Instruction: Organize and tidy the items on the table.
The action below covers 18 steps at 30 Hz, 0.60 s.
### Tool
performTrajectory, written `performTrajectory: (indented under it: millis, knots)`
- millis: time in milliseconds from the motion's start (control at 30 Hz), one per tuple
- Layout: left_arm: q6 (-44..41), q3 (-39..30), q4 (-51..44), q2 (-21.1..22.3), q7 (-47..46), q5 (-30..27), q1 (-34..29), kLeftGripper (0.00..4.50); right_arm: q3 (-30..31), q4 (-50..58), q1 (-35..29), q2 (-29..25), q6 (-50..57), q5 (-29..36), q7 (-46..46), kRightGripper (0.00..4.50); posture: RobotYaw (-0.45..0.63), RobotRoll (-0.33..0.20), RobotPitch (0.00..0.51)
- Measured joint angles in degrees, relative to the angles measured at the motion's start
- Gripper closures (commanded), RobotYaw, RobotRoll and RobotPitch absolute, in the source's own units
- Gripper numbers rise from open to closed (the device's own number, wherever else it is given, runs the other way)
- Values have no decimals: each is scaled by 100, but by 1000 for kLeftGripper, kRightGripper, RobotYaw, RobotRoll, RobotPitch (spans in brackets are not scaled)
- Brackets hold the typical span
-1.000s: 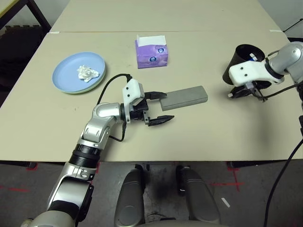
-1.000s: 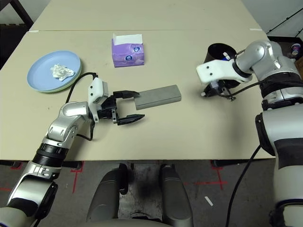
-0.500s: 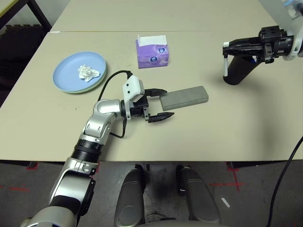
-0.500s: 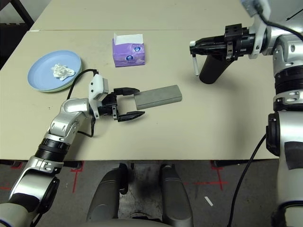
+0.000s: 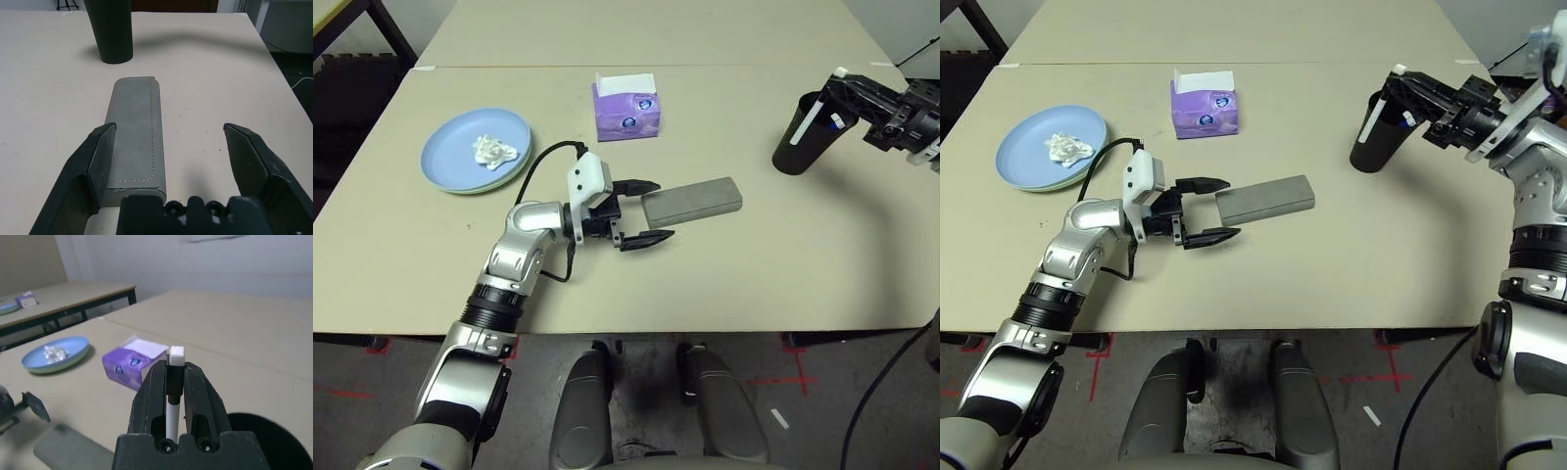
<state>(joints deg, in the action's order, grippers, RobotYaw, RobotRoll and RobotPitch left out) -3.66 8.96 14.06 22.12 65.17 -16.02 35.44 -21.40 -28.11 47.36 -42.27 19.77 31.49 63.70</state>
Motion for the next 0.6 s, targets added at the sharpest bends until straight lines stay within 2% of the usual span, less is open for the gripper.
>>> performTrajectory:
  millis: [167, 433, 600]
  knots:
    - [41, 0, 73, -32, 42, 5, 58, 0, 0, -30, 120, -83, 78, 90, -11, 4179, -88, 0, 151]
    - [114, 0, 231, -68, 61, 20, 158, 0, -83, -475, 799, -272, -122, 118, -299, 4179, -83, 0, 149]
    - [125, -1, 245, -64, 61, 26, 160, 0, -145, -800, 848, -466, -369, -4, -337, 4179, -85, 0, 150]
